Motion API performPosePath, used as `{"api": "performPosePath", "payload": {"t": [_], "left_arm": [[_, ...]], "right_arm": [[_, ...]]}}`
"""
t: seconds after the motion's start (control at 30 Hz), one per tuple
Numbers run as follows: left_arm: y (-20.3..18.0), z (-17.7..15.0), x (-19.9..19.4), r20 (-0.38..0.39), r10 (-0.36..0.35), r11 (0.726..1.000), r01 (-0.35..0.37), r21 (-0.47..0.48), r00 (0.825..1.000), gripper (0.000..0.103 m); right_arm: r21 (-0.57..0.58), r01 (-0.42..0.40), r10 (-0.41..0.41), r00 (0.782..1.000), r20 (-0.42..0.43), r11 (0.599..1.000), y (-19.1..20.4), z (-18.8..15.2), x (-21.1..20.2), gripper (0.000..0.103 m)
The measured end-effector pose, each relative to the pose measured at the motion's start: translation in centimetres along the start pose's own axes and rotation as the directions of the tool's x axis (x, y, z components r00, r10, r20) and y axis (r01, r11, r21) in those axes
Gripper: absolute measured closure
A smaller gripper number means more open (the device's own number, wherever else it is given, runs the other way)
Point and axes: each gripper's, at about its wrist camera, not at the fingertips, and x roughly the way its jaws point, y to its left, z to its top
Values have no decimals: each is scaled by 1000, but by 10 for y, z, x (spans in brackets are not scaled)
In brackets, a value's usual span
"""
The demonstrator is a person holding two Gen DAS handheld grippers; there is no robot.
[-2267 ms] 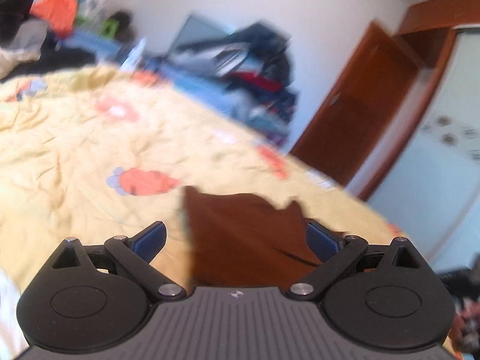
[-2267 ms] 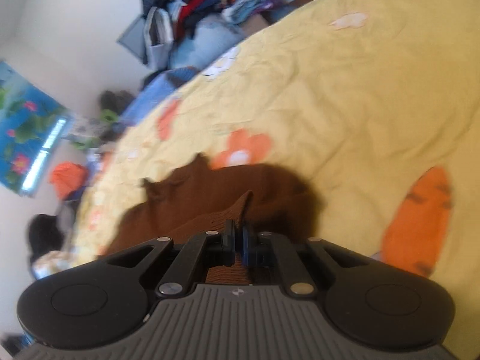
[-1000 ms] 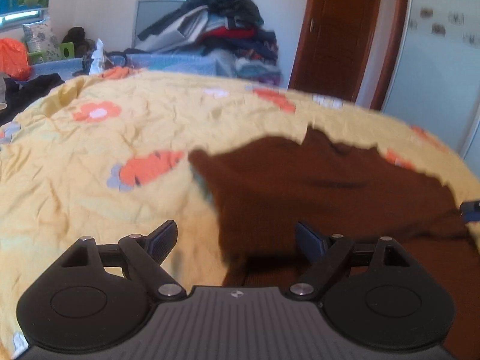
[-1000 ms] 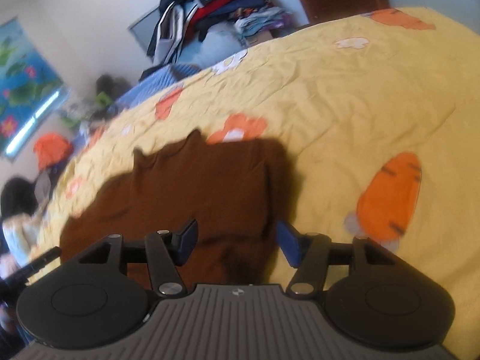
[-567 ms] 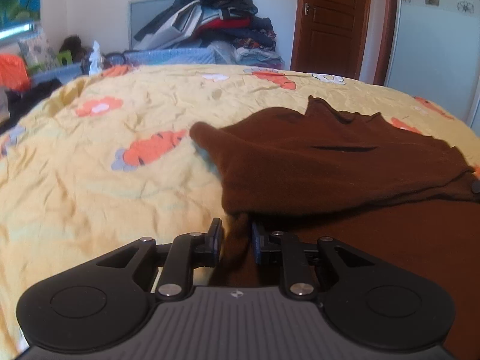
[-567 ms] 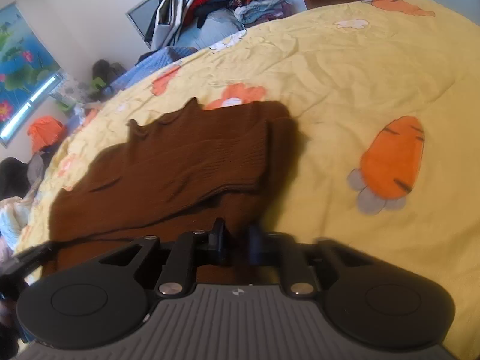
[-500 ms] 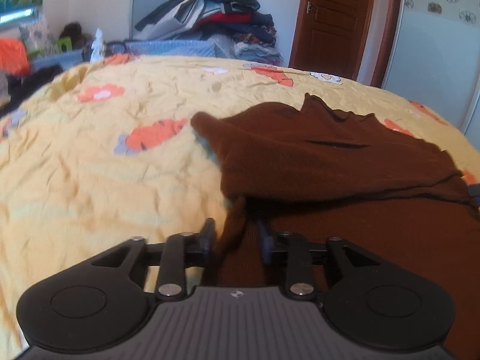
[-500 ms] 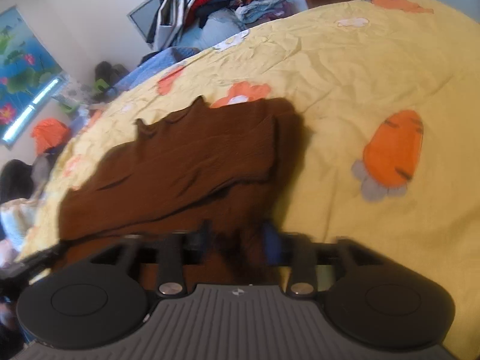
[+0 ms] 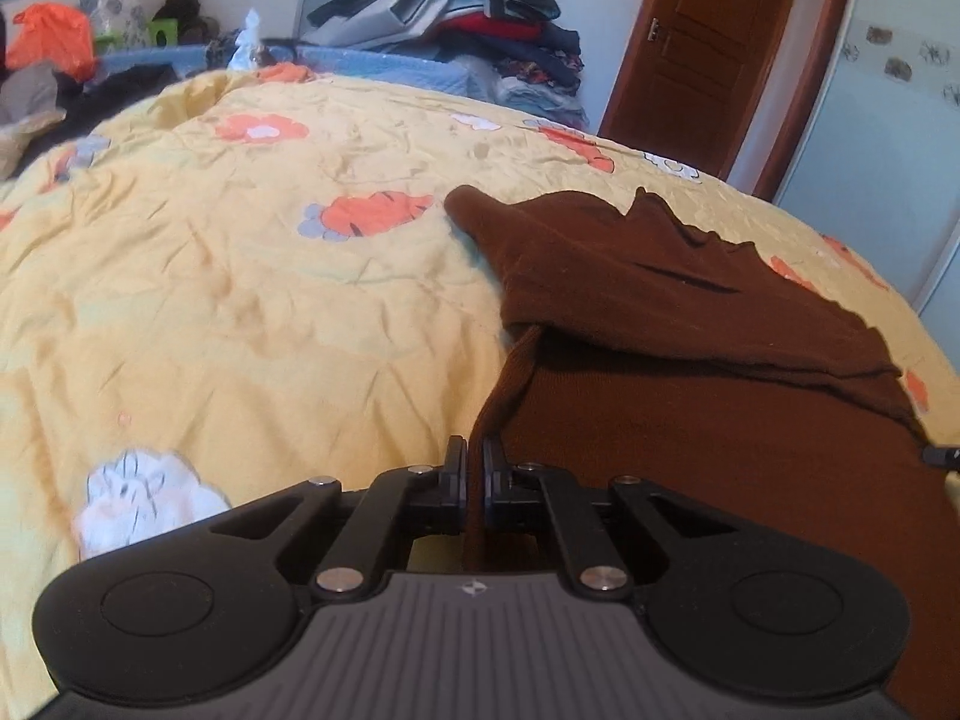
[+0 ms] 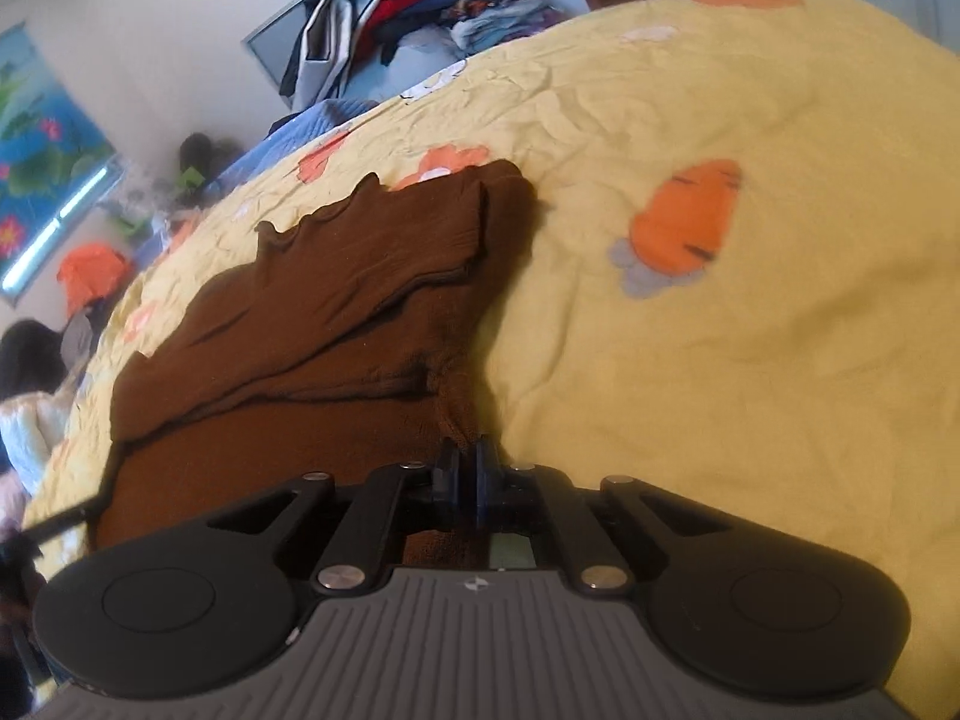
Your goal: Fold small clothes
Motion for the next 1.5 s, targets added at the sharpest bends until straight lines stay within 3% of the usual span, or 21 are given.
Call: {"api": "performPosePath", "payload": {"t": [0.1,0.13,0.17,0.2,0.33,0.4,0.47,0.5,0.53,0.57,0.63,0.77,0.87,0.97,1.0,1.07,1.2,1.27,1.3,1.33,1.5], "left_arm": [[8,-11,-20,-46,-102,990,97,-100,994,81],[12,-18,-27,-60,-137,981,127,-147,989,56],[17,-27,-34,-62,-178,968,163,-191,982,31],[22,-35,-43,-43,-219,953,204,-225,975,25],[41,-64,-59,-5,-358,851,324,-413,934,21],[47,-72,-58,11,-420,791,372,-486,907,22],[45,-72,-57,9,-421,794,373,-479,907,29],[42,-69,-56,-11,-403,815,353,-459,915,43],[39,-66,-51,-68,-373,847,310,-431,926,83],[36,-66,-45,-116,-337,873,265,-409,934,99],[37,-62,-44,-121,-333,879,261,-398,935,100],[27,-57,-62,-155,-257,943,213,-257,954,100],[37,-69,-64,-135,-276,936,234,-264,952,99],[48,-78,-67,-134,-345,877,268,-400,929,90],[50,-82,-68,-143,-388,847,292,-444,910,84],[49,-94,-76,-120,-467,794,356,-494,876,51],[33,-107,-90,-103,-473,806,383,-452,875,43],[29,-108,-91,-88,-461,807,376,-455,883,48],[27,-107,-90,-102,-444,819,357,-450,890,60],[24,-106,-87,-142,-421,839,326,-436,896,98],[20,-96,-109,-148,-396,875,324,-360,906,100]], "right_arm": [[19,-41,41,999,-27,999,12,-12,-14,45],[25,-66,67,997,-28,998,14,-18,-21,29],[32,-91,92,995,-30,995,15,-25,-29,26],[44,-110,111,993,-43,993,14,-32,-36,28],[205,-243,264,961,-80,948,-6,-63,-55,28],[291,-314,355,930,-100,904,-14,-77,-57,28],[309,-344,391,914,-106,887,-14,-86,-59,28],[307,-347,395,912,-109,886,-12,-88,-60,30],[302,-344,392,913,-113,889,-10,-91,-61,36],[298,-333,380,917,-117,895,-7,-92,-61,44],[290,-293,347,924,-159,911,-6,-94,-56,89],[261,-243,284,949,-135,934,-11,-100,-67,91],[273,-237,274,955,-109,932,-27,-105,-75,94],[342,-272,318,944,-87,900,-34,-113,-74,78],[363,-294,347,934,-90,884,-32,-116,-77,58],[369,-352,406,911,-77,860,-25,-124,-85,34],[298,-367,431,883,-186,881,7,-144,-88,32],[282,-375,438,875,-207,883,17,-149,-88,35],[286,-373,437,875,-209,883,18,-149,-87,49],[286,-360,427,877,-220,888,18,-148,-86,80],[238,-307,366,892,-266,921,11,-148,-96,89]]}}
